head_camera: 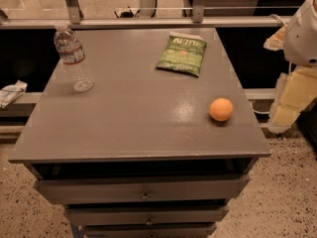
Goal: Move orange near water bottle
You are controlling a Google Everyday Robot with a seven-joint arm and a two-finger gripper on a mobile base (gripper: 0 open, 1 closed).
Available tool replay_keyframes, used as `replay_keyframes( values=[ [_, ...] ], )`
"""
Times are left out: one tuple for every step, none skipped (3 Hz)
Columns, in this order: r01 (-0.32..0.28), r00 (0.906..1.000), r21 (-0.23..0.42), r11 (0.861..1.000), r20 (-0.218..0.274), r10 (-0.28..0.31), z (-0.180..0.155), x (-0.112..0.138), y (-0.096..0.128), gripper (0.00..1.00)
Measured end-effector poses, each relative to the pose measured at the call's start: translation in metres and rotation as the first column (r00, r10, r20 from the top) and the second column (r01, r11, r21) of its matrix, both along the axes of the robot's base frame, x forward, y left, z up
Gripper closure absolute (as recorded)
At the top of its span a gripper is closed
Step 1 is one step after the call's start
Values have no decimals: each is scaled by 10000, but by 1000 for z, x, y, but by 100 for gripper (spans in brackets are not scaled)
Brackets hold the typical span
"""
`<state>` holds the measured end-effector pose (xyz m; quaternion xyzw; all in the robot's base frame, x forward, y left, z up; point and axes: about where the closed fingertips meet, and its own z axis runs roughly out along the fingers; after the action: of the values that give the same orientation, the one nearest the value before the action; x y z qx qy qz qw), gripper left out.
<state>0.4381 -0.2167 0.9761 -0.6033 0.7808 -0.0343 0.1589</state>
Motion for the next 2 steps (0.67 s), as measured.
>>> replay_keyframes(
  values=[
    [0, 10000, 0, 10000, 2, 0, 0, 0, 0, 0],
    [427, 9991, 818, 9957, 50, -432, -43, 19, -4, 0]
  ],
)
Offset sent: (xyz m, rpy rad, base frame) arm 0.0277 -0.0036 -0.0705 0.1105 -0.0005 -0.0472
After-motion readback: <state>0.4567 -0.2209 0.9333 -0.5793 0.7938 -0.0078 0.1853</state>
